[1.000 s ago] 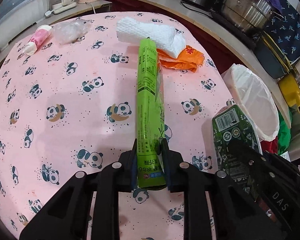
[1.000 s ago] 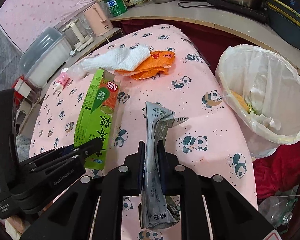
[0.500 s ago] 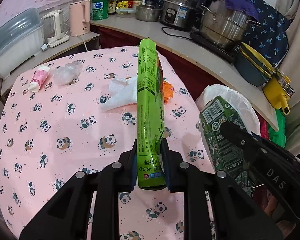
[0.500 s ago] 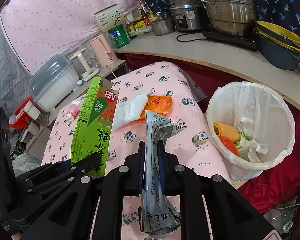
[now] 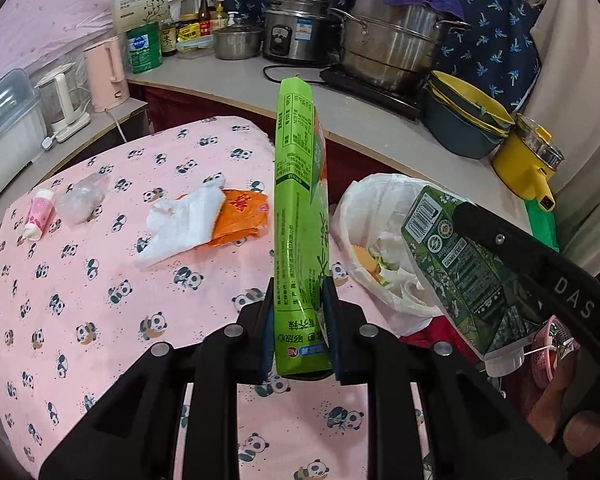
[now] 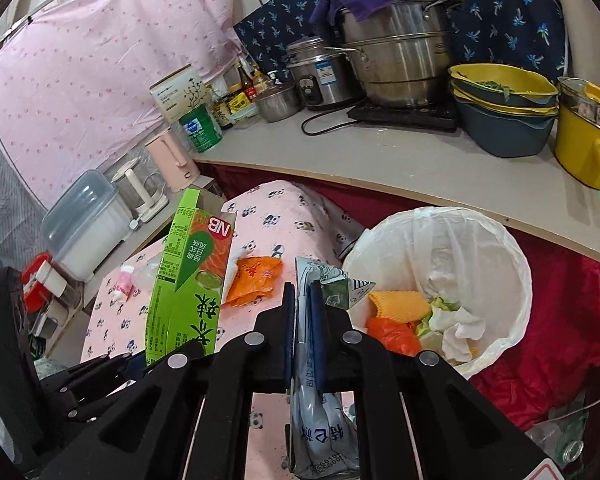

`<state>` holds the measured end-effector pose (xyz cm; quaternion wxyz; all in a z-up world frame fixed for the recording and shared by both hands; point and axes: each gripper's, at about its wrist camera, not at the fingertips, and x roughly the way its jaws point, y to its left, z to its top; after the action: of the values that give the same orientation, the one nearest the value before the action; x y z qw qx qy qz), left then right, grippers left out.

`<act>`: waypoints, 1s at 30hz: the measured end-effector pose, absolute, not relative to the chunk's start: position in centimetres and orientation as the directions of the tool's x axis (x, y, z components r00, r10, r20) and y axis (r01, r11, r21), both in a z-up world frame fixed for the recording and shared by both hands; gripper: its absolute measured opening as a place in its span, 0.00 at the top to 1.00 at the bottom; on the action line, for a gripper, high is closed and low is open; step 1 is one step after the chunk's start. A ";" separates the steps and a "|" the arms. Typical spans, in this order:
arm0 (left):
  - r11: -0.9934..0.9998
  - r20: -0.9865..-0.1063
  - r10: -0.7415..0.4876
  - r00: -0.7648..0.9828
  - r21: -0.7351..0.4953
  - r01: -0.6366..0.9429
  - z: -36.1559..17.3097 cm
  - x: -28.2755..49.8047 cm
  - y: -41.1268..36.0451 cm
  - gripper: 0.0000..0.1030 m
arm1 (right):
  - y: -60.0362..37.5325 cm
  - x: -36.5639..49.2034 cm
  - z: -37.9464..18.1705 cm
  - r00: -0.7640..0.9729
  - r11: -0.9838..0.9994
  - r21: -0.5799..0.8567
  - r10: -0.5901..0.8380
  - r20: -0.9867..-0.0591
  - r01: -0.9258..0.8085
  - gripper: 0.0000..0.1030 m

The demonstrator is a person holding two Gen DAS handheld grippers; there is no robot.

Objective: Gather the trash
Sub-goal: 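Carry the tea carton and foil packet over the bin with both grippers, then open both grippers to drop the carton and packet into the bin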

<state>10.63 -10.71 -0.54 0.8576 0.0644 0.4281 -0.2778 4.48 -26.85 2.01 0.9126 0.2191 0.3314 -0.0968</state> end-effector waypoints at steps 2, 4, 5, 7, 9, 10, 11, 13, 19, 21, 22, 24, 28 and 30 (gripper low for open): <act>0.825 -0.777 -0.426 0.464 -0.122 0.552 -0.8 10.5 -12.2 0.80 | -28.3 4.3 1.6 0.760 0.876 0.339 -0.048 -0.648 0.344 0.92; 0.808 -0.785 -0.434 0.442 -0.122 0.577 -1.2 10.4 -13.7 0.80 | -29.8 4.3 1.1 0.754 0.863 0.342 -0.065 -0.654 0.371 0.92; 0.799 -0.791 -0.435 0.431 -0.119 0.589 -1.4 10.3 -14.5 0.80 | -30.5 4.3 0.9 0.752 0.857 0.344 -0.074 -0.655 0.384 0.92; 0.784 -0.802 -0.434 0.411 -0.111 0.611 -2.0 10.2 -15.9 0.80 | -31.8 4.3 0.5 0.747 0.845 0.347 -0.088 -0.659 0.406 0.92; 0.770 -0.814 -0.433 0.389 -0.110 0.628 -2.7 10.2 -17.1 0.80 | -33.1 4.3 0.1 0.742 0.832 0.351 -0.103 -0.662 0.429 0.92; 0.765 -0.821 -0.431 0.376 -0.111 0.635 -3.0 10.3 -17.7 0.80 | -33.7 4.2 0.0 0.740 0.827 0.352 -0.109 -0.664 0.438 0.92; 0.760 -0.827 -0.429 0.364 -0.113 0.640 -3.4 10.3 -18.3 0.80 | -34.4 4.2 -0.2 0.737 0.821 0.354 -0.115 -0.666 0.448 0.92; 0.748 -0.836 -0.426 0.346 -0.111 0.654 -3.8 10.4 -19.5 0.80 | -35.3 4.1 -0.6 0.732 0.811 0.355 -0.125 -0.670 0.464 0.92; 0.720 -0.853 -0.419 0.310 -0.104 0.686 -5.1 10.6 -22.2 0.79 | -37.6 3.9 -1.6 0.713 0.788 0.356 -0.145 -0.686 0.502 0.92; 0.722 -0.852 -0.423 0.310 -0.110 0.683 -5.3 10.8 -22.6 0.78 | -38.0 3.9 -1.9 0.710 0.785 0.355 -0.148 -0.689 0.508 0.92; 0.723 -0.850 -0.424 0.314 -0.108 0.683 -5.3 10.9 -22.7 0.74 | -38.1 3.9 -2.0 0.708 0.784 0.353 -0.151 -0.690 0.511 0.92; 0.727 -0.842 -0.427 0.331 -0.101 0.679 -5.2 11.0 -22.9 0.62 | -38.5 4.1 -2.1 0.705 0.781 0.352 -0.153 -0.692 0.515 0.92; 0.734 -0.829 -0.435 0.351 -0.101 0.671 -4.8 11.4 -22.7 0.54 | -38.8 4.5 -2.2 0.704 0.780 0.351 -0.155 -0.693 0.518 0.92; 0.744 -0.829 -0.432 0.356 -0.104 0.660 -4.7 11.8 -22.4 0.52 | -38.8 4.4 -2.2 0.705 0.780 0.352 -0.154 -0.693 0.517 0.92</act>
<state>11.80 -22.40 -4.75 0.8140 0.1247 0.4575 -0.3354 4.40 -38.80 -2.19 0.8824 0.2714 0.3339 -0.1901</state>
